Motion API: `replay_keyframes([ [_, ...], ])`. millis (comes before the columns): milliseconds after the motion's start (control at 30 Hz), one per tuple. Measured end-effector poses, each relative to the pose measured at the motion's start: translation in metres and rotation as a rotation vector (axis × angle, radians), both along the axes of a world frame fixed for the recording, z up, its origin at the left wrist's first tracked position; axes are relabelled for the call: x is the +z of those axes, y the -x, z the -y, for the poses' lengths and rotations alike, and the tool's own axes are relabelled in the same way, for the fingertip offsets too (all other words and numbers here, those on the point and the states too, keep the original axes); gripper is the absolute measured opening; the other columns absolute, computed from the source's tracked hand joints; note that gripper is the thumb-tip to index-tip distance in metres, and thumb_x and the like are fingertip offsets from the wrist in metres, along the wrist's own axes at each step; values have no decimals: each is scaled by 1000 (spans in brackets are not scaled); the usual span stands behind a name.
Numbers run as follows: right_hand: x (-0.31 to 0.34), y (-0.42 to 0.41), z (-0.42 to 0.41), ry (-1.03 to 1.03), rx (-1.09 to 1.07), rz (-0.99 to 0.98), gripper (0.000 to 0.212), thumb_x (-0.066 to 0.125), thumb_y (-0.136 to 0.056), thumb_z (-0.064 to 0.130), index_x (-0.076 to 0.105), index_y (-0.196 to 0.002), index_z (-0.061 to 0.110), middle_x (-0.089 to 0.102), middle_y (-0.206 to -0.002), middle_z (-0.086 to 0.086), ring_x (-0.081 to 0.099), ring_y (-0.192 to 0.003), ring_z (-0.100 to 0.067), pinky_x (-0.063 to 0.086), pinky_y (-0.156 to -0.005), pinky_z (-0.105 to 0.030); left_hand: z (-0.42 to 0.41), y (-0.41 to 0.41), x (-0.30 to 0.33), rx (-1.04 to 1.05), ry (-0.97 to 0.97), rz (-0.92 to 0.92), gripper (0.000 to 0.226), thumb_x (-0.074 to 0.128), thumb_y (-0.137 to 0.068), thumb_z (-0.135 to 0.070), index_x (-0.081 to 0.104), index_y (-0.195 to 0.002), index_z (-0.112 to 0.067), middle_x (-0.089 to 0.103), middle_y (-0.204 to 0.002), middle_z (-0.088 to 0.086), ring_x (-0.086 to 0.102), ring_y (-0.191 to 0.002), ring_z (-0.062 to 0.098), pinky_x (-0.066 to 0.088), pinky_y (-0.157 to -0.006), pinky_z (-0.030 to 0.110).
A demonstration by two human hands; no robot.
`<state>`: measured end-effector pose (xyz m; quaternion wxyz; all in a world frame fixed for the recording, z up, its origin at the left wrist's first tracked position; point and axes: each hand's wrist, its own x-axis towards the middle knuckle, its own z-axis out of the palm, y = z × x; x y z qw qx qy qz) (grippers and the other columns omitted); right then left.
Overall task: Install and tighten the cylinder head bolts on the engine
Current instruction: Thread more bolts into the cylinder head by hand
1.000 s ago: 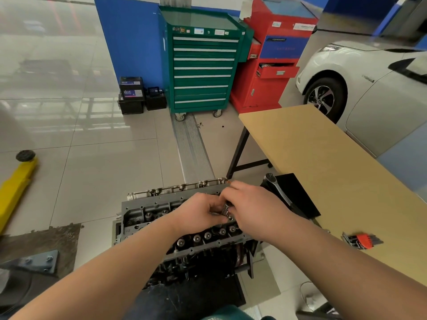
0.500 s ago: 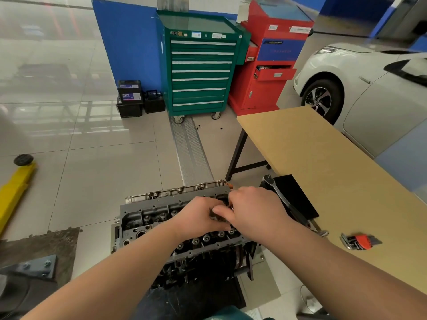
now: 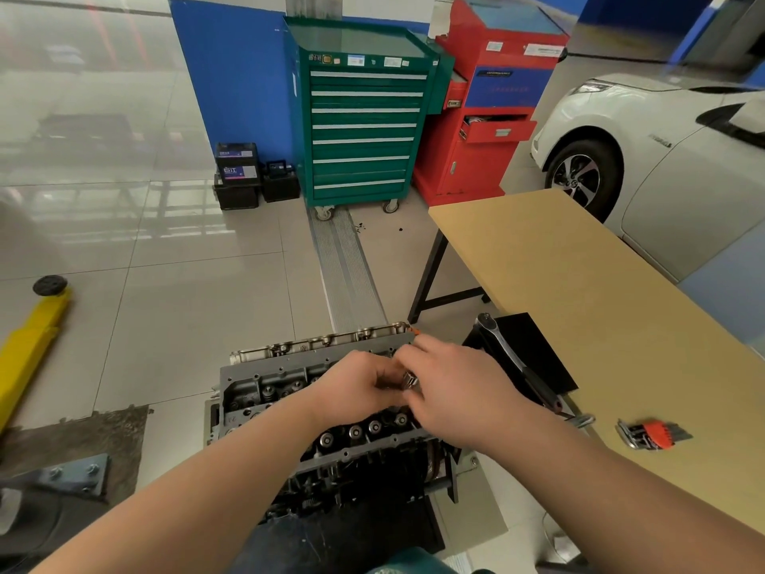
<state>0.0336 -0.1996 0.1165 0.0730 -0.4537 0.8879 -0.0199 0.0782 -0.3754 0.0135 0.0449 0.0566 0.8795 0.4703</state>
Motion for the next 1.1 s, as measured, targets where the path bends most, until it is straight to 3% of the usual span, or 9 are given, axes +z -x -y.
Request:
replay_keyframes([
  [67, -1, 2, 0, -9, -30, 33, 27, 62, -96, 37, 53, -121, 30, 54, -111, 8, 59, -93, -17, 45, -67, -31, 2, -1, 0, -23, -27, 26, 9, 78, -94, -22, 78, -102, -23, 78, -98, -12, 72, -92, 5, 57, -87, 22],
  [233, -4, 4, 3, -38, -133, -134, 47, 40, -96, 73, 55, -101, 28, 54, -86, 8, 54, -74, -16, 39, -57, -32, -2, -2, -2, 33, -15, -29, 18, 82, -87, -29, 68, -83, -40, 70, -82, -18, 66, -79, 4, 53, -73, 26],
  [400, -2, 2, -1, -9, -12, -19, 27, 56, -100, 44, 55, -121, 28, 56, -106, 7, 60, -89, -17, 43, -67, -30, 0, -1, 1, -40, -16, 11, 10, 76, -95, -22, 76, -97, -31, 76, -94, -17, 71, -88, 3, 57, -83, 26],
  [500, -1, 2, 5, -82, -136, -110, 40, 45, -100, 63, 59, -105, 26, 49, -82, 5, 50, -74, -19, 38, -59, -32, -3, -2, 4, -48, -7, -17, 27, 82, -90, -27, 66, -91, -48, 72, -89, -21, 68, -86, 4, 54, -78, 22],
  [567, -3, 1, 7, -99, -129, -145, 47, 41, -97, 71, 56, -99, 27, 44, -78, 6, 48, -71, -19, 35, -57, -32, -5, -1, 4, -16, -2, -52, 15, 83, -87, -26, 71, -89, -35, 72, -84, -14, 67, -79, 9, 53, -73, 25],
  [767, -3, 1, 0, -66, 14, -1, 28, 65, -96, 29, 50, -120, 25, 50, -99, 6, 54, -85, -18, 39, -64, -31, 0, -2, 4, -30, 17, 13, 10, 77, -95, -22, 77, -103, -17, 78, -96, -5, 72, -89, 12, 58, -87, 37],
  [933, -4, 1, 5, -93, -88, -146, 50, 44, -96, 72, 56, -109, 25, 56, -89, 5, 51, -74, -17, 37, -57, -32, -8, -4, 2, 16, -9, -52, 25, 84, -86, -25, 67, -82, -43, 69, -78, -18, 65, -74, 5, 49, -67, 18],
  [1033, -2, 1, 1, -18, 37, -1, 34, 63, -96, 48, 49, -121, 29, 53, -109, 8, 56, -92, -16, 40, -66, -30, -8, -4, 0, 69, -6, -12, 9, 81, -89, -23, 78, -95, -17, 76, -86, -7, 71, -79, 11, 58, -76, 33],
  [1100, -3, 3, -1, -66, 47, 33, 31, 67, -95, 29, 50, -121, 26, 53, -113, 5, 57, -96, -18, 40, -69, -31, -6, -4, 0, 36, -11, 10, 11, 79, -93, -23, 79, -102, -19, 79, -94, -10, 72, -86, 5, 58, -82, 24],
])
